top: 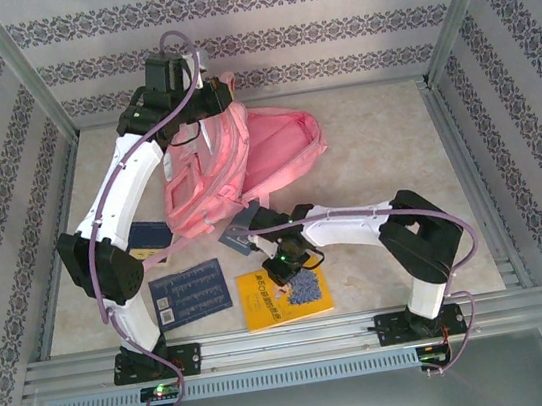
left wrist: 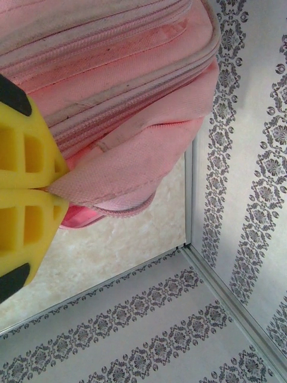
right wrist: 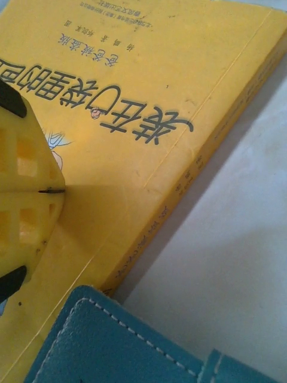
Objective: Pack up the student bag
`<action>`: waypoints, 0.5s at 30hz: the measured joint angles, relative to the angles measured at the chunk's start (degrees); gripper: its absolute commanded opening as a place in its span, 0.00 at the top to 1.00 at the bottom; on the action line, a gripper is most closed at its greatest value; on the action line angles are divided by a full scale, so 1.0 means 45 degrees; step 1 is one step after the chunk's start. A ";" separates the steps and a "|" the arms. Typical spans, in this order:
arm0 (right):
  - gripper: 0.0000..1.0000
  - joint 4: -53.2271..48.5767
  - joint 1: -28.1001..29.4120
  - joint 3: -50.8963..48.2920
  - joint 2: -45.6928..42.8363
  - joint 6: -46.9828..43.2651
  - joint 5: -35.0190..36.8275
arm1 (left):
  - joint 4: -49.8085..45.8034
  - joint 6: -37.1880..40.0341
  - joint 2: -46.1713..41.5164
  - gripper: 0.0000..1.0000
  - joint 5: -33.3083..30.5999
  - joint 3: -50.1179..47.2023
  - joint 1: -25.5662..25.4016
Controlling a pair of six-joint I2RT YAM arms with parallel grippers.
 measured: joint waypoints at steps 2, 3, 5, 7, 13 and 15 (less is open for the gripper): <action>1.00 0.0092 -0.0151 -0.0185 -0.0151 0.0423 0.0165 | 0.0000 0.0000 0.0000 1.00 0.0000 0.0000 0.0000; 1.00 0.0136 -0.0301 -0.0311 -0.0272 0.0622 0.0291 | 0.0000 0.0000 0.0000 1.00 0.0000 0.0000 0.0000; 1.00 0.0189 -0.0699 -0.0646 -0.0627 0.0947 0.0733 | 0.0000 0.0000 0.0000 1.00 0.0000 -0.0005 0.0000; 1.00 0.0126 -0.1049 -0.0908 -0.0971 0.1185 0.1365 | 0.0000 0.0000 0.0000 1.00 0.0000 0.0000 0.0000; 0.70 -0.0257 -0.1598 -0.1321 -0.2108 0.1287 0.2239 | 0.0010 -0.0024 0.0000 1.00 0.0015 -0.0005 0.0000; 0.41 -0.0408 -0.1763 -0.1175 -0.2618 0.1297 0.2458 | 0.0015 -0.0063 0.0000 1.00 0.0044 0.0000 0.0000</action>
